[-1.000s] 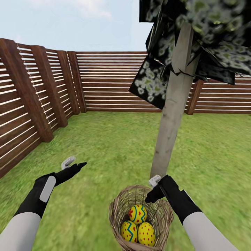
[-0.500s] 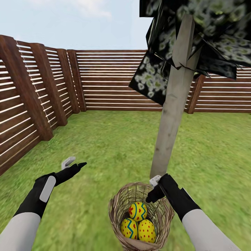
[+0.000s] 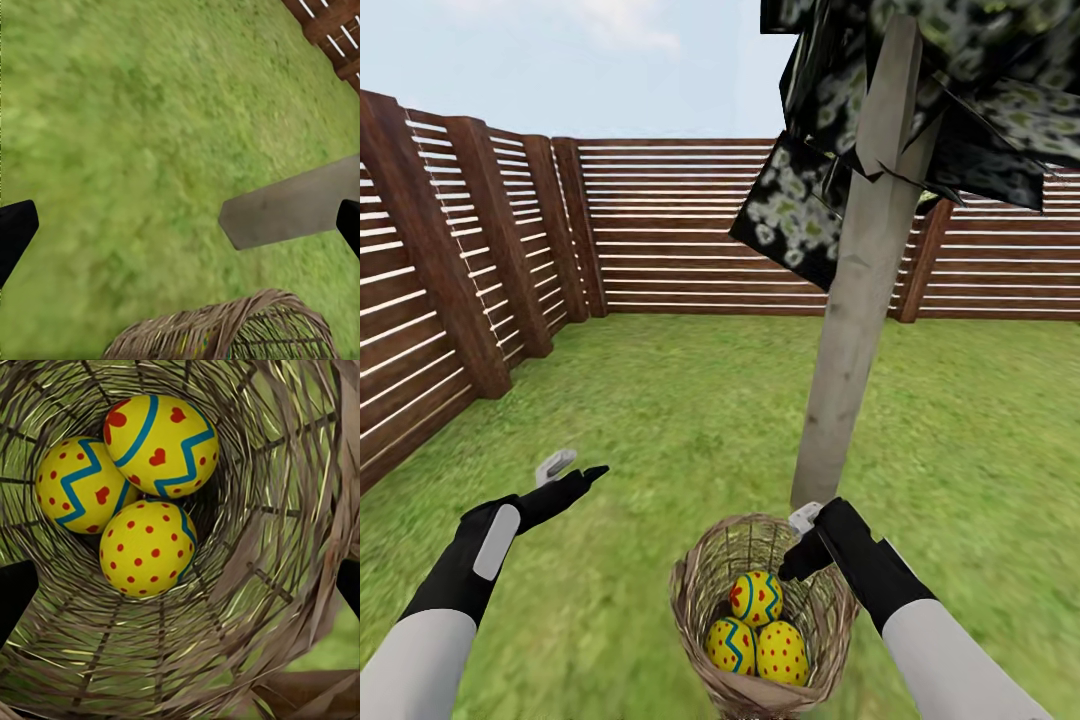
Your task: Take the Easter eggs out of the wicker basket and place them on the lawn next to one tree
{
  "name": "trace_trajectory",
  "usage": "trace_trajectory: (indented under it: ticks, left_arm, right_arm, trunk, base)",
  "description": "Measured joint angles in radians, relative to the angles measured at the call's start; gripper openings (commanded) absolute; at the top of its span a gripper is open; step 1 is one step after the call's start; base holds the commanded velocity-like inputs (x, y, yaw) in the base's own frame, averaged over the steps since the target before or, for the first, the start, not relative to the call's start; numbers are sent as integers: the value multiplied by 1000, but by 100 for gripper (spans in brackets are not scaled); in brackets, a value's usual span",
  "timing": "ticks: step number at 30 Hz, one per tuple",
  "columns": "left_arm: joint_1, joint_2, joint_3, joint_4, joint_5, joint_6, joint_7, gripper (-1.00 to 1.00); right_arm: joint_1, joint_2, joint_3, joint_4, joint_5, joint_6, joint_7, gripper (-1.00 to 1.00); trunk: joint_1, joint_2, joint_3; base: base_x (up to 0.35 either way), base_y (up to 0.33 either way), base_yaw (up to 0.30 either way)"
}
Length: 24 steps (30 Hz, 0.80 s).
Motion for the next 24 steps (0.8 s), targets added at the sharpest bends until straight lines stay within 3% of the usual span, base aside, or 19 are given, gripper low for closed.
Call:
trace_trajectory:
  ticks: [21, 23, 24]
  left_arm:
    - [0, 1, 1, 0, 0, 0, 0, 100]
    - [0, 1, 1, 0, 0, 0, 0, 100]
    - [0, 1, 1, 0, 0, 0, 0, 100]
  right_arm:
    - [-11, 0, 2, -1, -3, 17, 8, 100]
    - [-12, 0, 14, 1, -3, 17, 8, 100]
    - [-12, -1, 41, 0, -3, 18, 8, 100]
  trunk:
    - [81, -147, -66]
    - [88, -161, -72]
    - [92, -168, -75]
  base:
    - [0, 0, 0]
    - [0, 0, 0]
    - [0, 0, 0]
